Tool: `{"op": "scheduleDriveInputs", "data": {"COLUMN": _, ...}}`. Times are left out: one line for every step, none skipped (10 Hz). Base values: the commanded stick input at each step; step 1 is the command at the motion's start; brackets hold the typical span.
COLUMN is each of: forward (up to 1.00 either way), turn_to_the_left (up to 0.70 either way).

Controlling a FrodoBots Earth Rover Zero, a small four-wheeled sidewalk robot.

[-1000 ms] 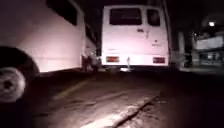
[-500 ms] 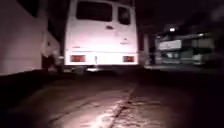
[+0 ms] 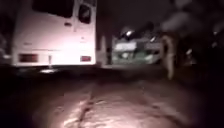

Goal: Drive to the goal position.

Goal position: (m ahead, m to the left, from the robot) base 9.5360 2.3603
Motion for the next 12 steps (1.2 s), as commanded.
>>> {"op": "scheduleDriveInputs", "data": {"forward": 0.27, "turn_to_the_left": -0.73}}
{"op": "scheduleDriveInputs", "data": {"forward": 0.79, "turn_to_the_left": -0.21}}
{"op": "scheduleDriveInputs", "data": {"forward": 1.0, "turn_to_the_left": 0.0}}
{"op": "scheduleDriveInputs", "data": {"forward": 1.0, "turn_to_the_left": 0.0}}
{"op": "scheduleDriveInputs", "data": {"forward": 1.0, "turn_to_the_left": 0.0}}
{"op": "scheduleDriveInputs", "data": {"forward": 1.0, "turn_to_the_left": 0.0}}
{"op": "scheduleDriveInputs", "data": {"forward": 1.0, "turn_to_the_left": 0.0}}
{"op": "scheduleDriveInputs", "data": {"forward": 1.0, "turn_to_the_left": 0.0}}
{"op": "scheduleDriveInputs", "data": {"forward": 1.0, "turn_to_the_left": 0.0}}
{"op": "scheduleDriveInputs", "data": {"forward": 1.0, "turn_to_the_left": 0.0}}
{"op": "scheduleDriveInputs", "data": {"forward": 1.0, "turn_to_the_left": 0.0}}
{"op": "scheduleDriveInputs", "data": {"forward": 1.0, "turn_to_the_left": 0.0}}
